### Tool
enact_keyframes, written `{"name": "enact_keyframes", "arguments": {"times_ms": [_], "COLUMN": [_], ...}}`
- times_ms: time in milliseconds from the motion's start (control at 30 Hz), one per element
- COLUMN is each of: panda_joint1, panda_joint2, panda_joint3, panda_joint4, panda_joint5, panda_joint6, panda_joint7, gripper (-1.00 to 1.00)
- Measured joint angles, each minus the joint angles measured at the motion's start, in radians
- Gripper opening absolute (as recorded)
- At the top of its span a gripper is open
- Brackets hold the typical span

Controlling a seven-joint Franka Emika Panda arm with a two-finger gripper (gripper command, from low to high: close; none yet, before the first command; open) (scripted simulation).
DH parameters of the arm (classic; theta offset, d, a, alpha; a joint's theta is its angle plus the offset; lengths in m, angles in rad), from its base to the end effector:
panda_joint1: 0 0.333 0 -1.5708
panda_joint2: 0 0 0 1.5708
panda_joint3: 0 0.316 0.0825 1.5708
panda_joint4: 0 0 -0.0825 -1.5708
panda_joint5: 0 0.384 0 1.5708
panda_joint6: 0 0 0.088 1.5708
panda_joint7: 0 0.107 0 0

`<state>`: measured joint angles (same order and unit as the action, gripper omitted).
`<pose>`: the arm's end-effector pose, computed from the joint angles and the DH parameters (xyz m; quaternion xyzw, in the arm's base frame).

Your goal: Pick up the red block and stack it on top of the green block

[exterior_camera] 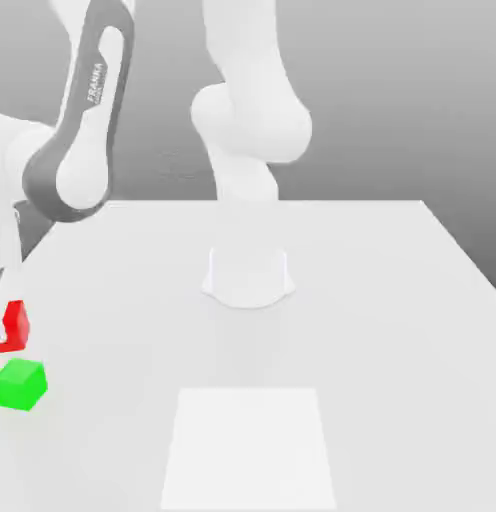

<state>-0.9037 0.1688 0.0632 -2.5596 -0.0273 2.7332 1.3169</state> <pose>0.3035 -0.3359 0.2057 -0.4831 0.8756 -0.0026 0.0005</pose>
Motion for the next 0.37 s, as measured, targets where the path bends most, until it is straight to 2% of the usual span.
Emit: {"name": "enact_keyframes", "arguments": {"times_ms": [67,100,367], "panda_joint1": [0.004,0.005,0.004], "panda_joint2": [0.052,0.065,0.043], "panda_joint3": [-0.004,-0.005,-0.004], "panda_joint4": [0.001,0.001,0.001], "panda_joint5": [-0.01,-0.011,-0.008], "panda_joint6": [0.048,0.06,0.04], "panda_joint7": [0.007,0.007,0.005], "gripper": [-1.0,1.0,1.0]}}
